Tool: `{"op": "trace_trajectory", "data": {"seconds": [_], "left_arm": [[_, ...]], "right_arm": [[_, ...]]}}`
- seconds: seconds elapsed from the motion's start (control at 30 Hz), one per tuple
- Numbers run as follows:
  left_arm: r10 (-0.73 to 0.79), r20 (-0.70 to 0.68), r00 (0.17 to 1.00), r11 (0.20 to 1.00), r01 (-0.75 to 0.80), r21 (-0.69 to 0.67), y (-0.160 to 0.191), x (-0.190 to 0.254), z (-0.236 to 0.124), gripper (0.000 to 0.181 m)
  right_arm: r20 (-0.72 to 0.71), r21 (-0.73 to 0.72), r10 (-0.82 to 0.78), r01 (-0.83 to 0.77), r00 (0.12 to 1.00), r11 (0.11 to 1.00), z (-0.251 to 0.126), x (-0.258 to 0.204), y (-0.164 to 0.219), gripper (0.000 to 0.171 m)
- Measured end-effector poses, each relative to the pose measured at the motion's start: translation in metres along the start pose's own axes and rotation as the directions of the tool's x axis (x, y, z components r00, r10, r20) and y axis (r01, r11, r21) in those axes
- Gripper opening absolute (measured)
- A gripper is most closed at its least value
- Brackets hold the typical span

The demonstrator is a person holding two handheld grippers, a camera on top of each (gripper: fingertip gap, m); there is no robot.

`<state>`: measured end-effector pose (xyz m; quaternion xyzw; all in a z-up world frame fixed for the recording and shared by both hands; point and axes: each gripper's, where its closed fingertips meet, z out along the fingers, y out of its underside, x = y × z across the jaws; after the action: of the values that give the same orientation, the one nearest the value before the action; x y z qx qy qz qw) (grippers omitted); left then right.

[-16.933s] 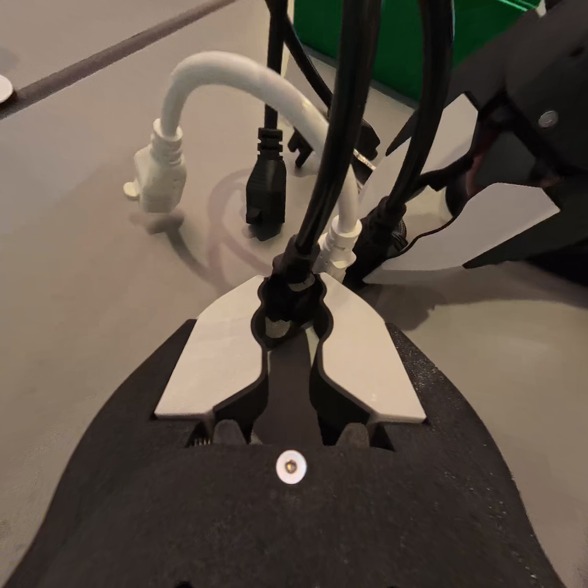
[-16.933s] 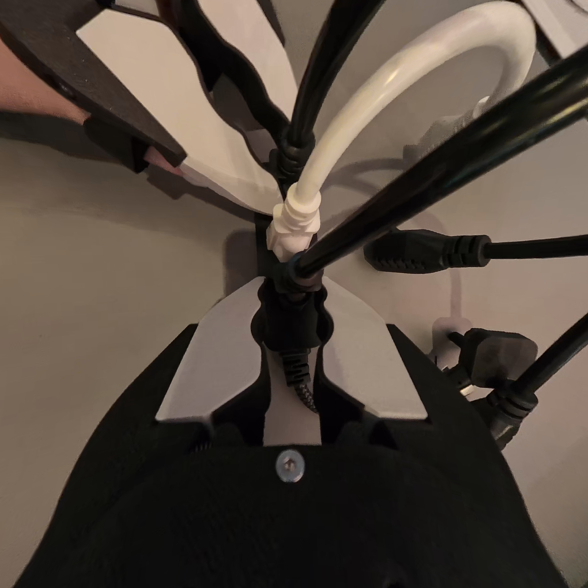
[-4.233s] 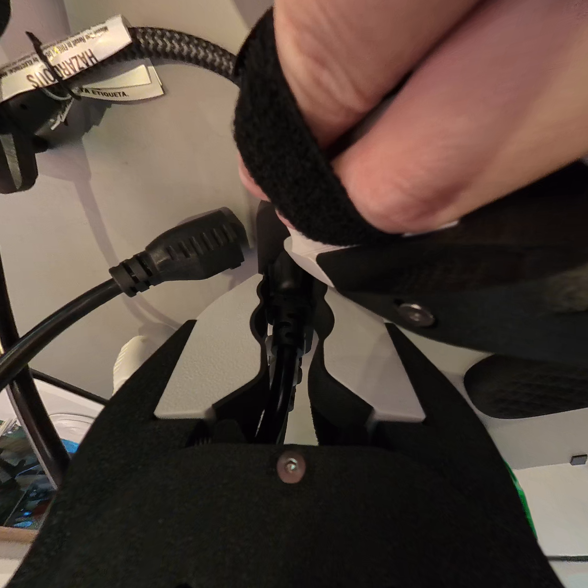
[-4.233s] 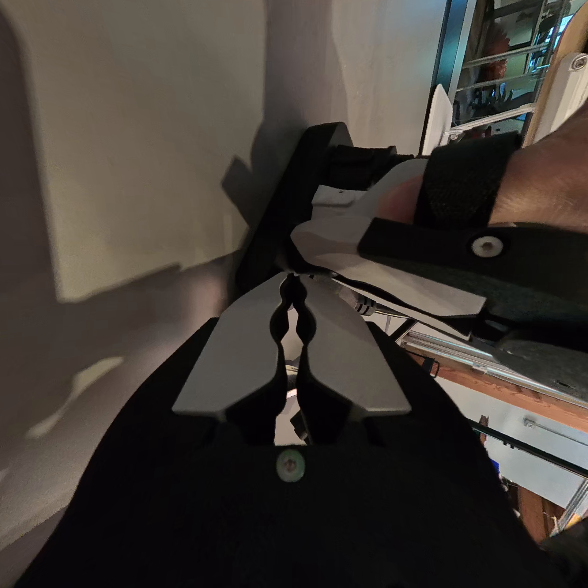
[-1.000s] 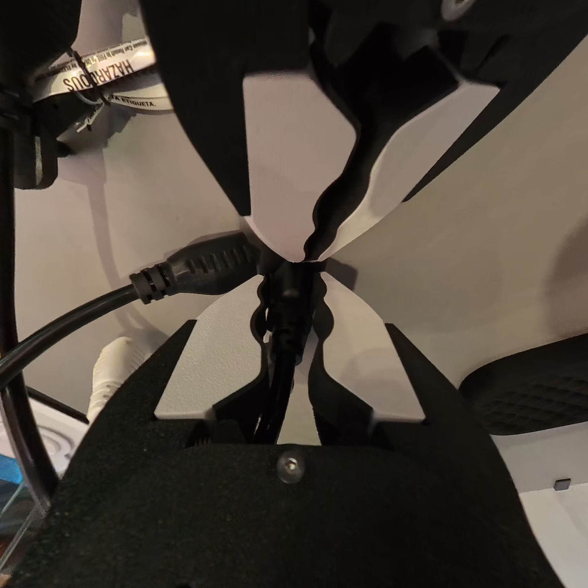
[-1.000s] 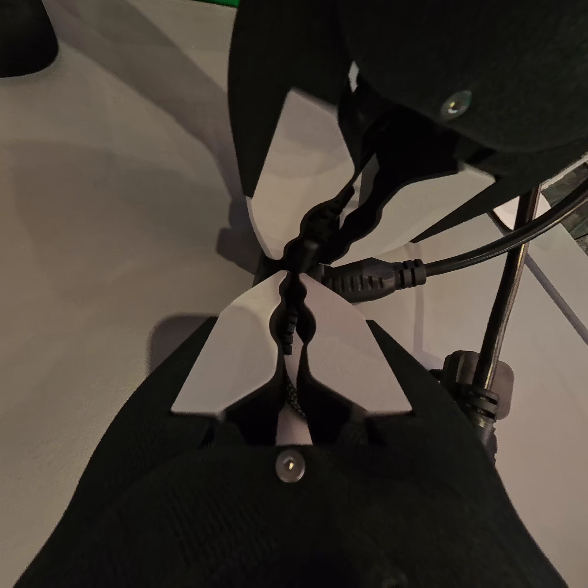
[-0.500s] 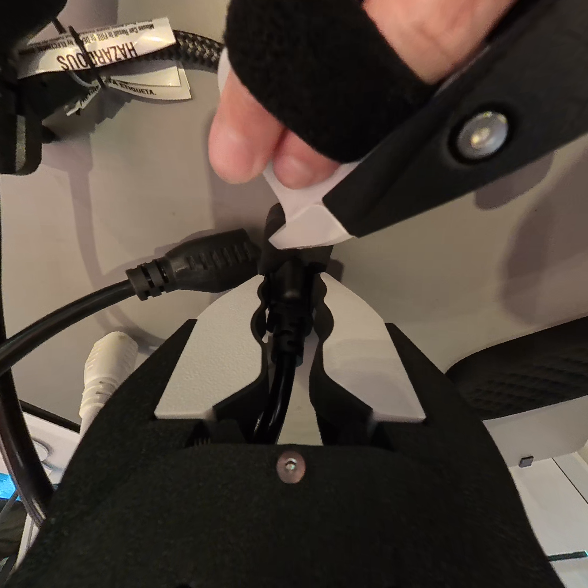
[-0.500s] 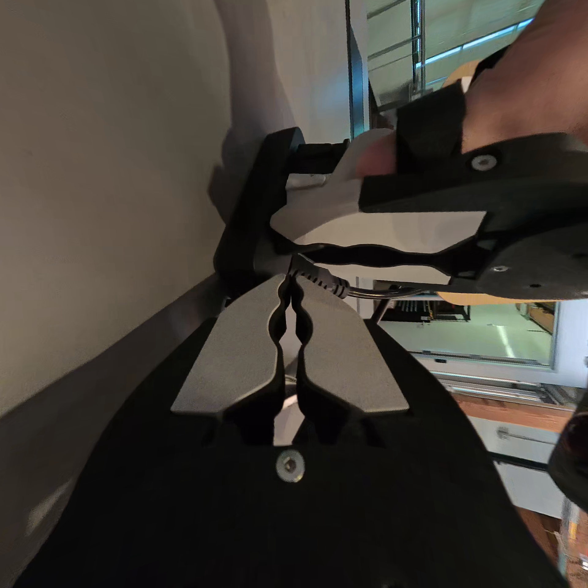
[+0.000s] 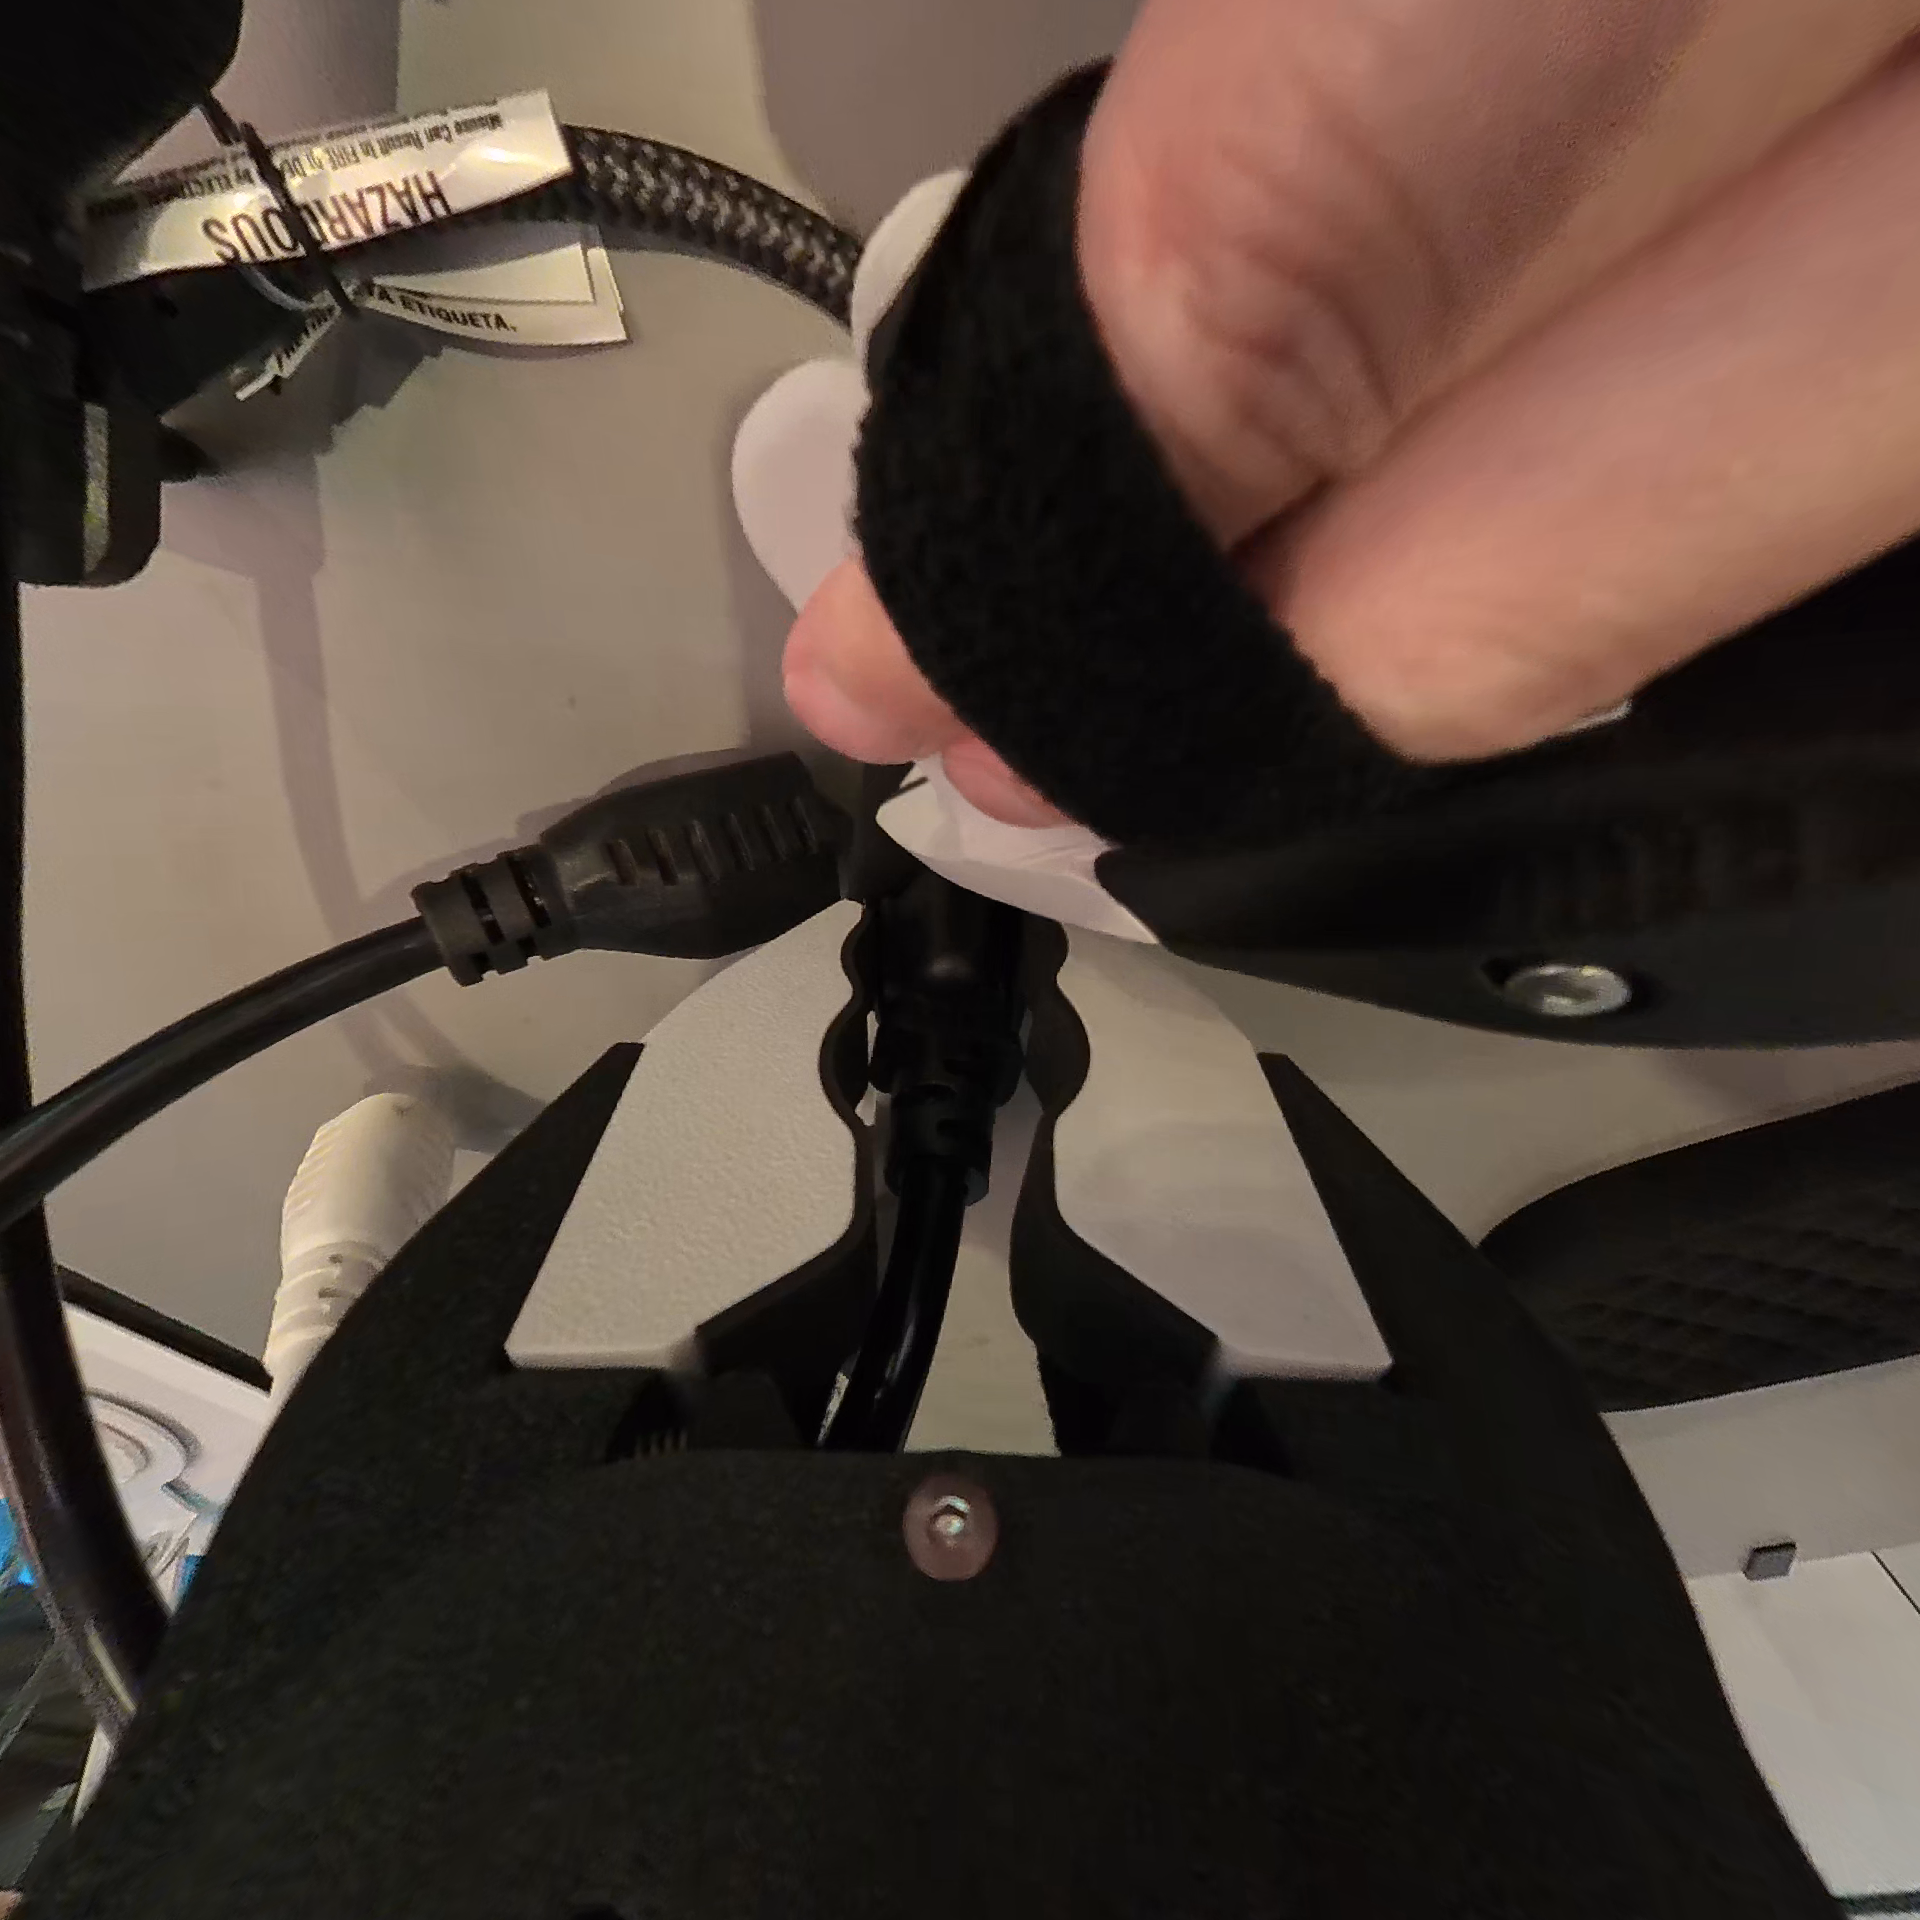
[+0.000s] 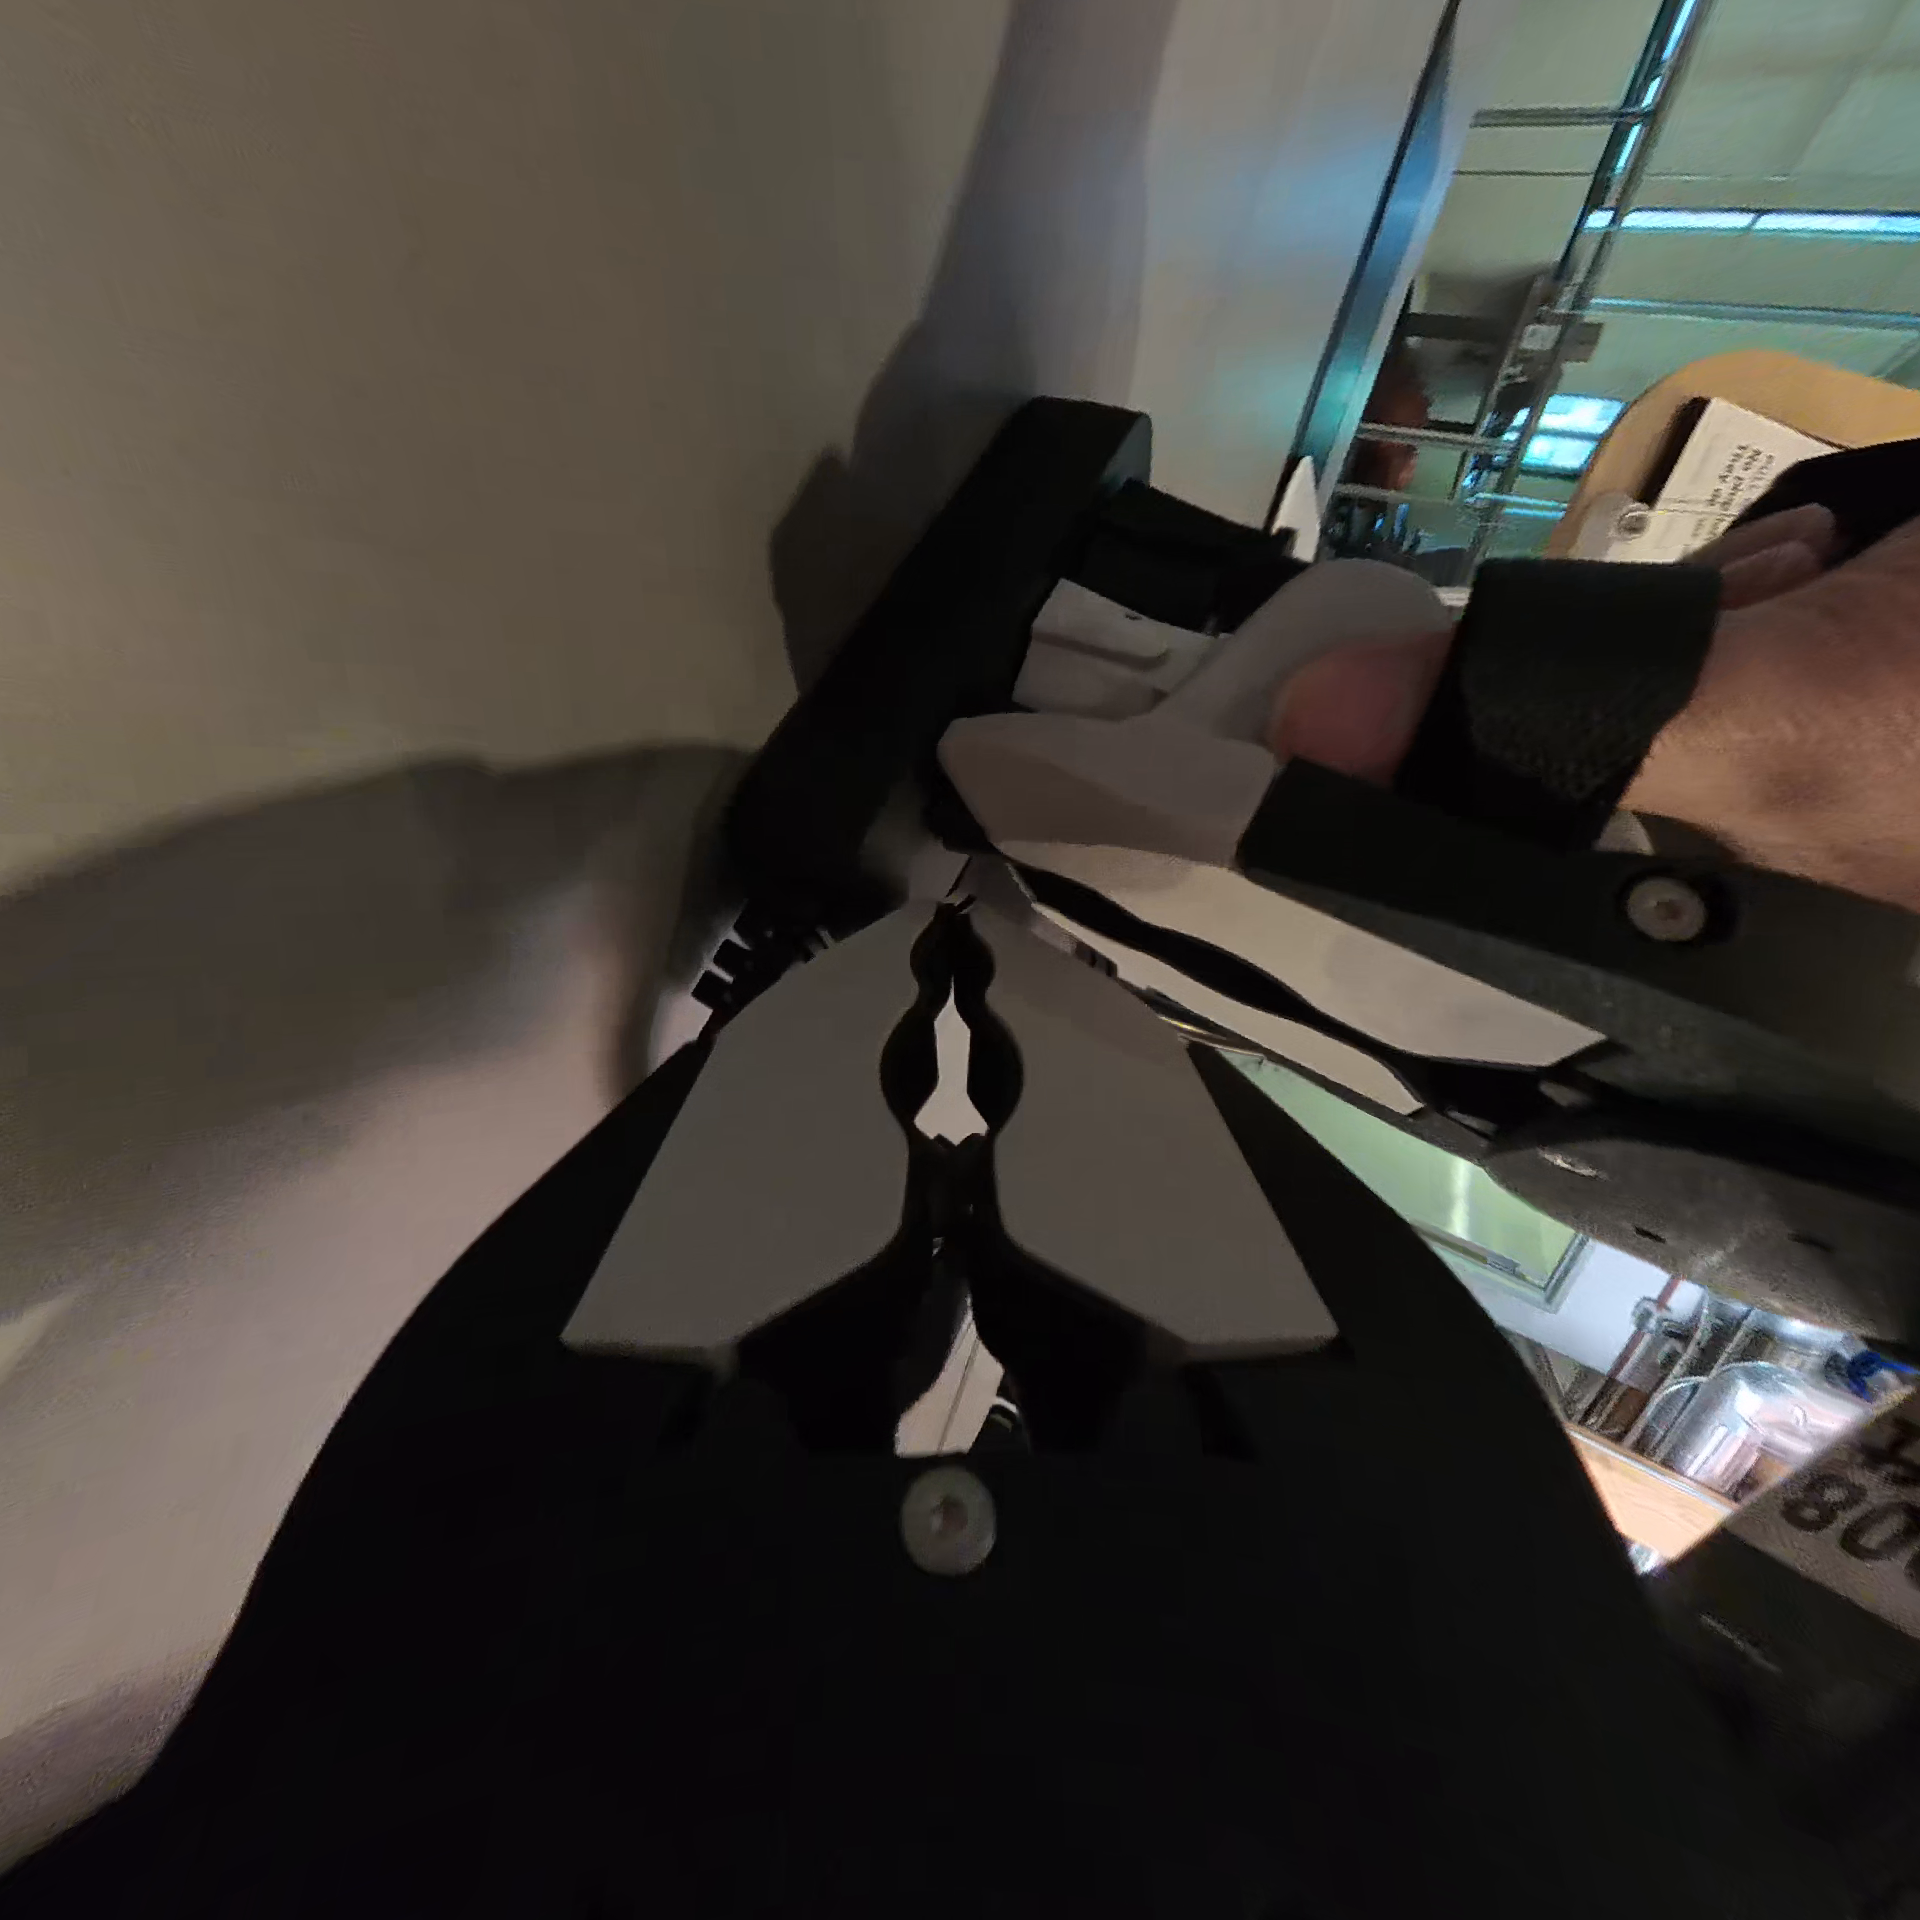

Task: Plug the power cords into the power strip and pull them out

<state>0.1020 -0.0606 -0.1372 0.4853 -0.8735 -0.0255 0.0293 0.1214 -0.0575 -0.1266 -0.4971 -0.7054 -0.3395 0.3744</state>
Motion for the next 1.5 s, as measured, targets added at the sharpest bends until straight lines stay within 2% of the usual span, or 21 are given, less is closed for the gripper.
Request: {"op": "trace_trajectory", "data": {"seconds": [0.23,0.37,0.47,0.5,0.6,0.73,1.07,1.17,1.27,1.37,1.5], "left_arm": [[0.019,0.016,1.000,1.000,-0.019,0.001,0.000,0.000,0.000,0.027],[0.039,0.032,0.999,0.999,-0.039,-0.010,0.000,0.001,0.001,0.031],[0.060,0.033,0.998,0.998,-0.060,-0.018,0.000,0.001,0.000,0.030],[0.058,0.035,0.998,0.998,-0.058,-0.005,0.000,-0.001,0.000,0.025],[0.079,0.047,0.996,0.997,-0.079,-0.002,0.000,-0.001,-0.001,0.025],[0.073,0.042,0.996,0.997,-0.073,0.003,0.000,-0.001,-0.001,0.028],[0.060,0.010,0.998,0.998,-0.060,-0.007,0.002,-0.001,-0.012,0.021],[0.116,0.023,0.993,0.993,-0.115,-0.032,0.003,-0.001,-0.012,0.021],[0.064,-0.018,0.998,0.998,-0.064,0.005,0.002,-0.001,-0.012,0.022],[0.079,0.020,0.997,0.997,-0.079,-0.021,0.003,-0.001,-0.014,0.022],[0.027,0.043,0.999,0.993,-0.032,0.115,-0.006,-0.002,-0.040,0.021]], "right_arm": [[-0.016,-0.029,0.004,-0.004,1.000,1.000,0.003,0.003,-0.004,0.000],[0.083,-0.061,0.159,-0.155,0.984,0.986,0.004,-0.001,0.000,0.000],[0.073,-0.113,0.029,-0.020,0.997,0.993,0.004,-0.001,-0.001,0.000],[0.074,-0.134,-0.001,0.011,0.997,0.991,0.004,-0.001,-0.002,0.000],[0.103,-0.159,0.033,-0.017,0.994,0.987,0.004,-0.002,-0.001,0.000],[0.113,-0.203,0.004,0.019,0.994,0.979,0.004,-0.002,-0.001,0.000],[0.140,-0.217,-0.021,0.051,0.990,0.975,0.004,-0.003,0.000,0.000],[0.129,-0.213,-0.008,0.035,0.992,0.976,0.004,-0.003,-0.001,0.000],[0.128,-0.227,-0.031,0.059,0.991,0.972,0.004,-0.002,-0.001,0.000],[0.124,-0.216,-0.012,0.039,0.992,0.976,0.004,-0.002,-0.001,0.000],[0.103,-0.193,0.052,-0.031,0.993,0.981,0.004,-0.002,-0.001,0.000]]}}
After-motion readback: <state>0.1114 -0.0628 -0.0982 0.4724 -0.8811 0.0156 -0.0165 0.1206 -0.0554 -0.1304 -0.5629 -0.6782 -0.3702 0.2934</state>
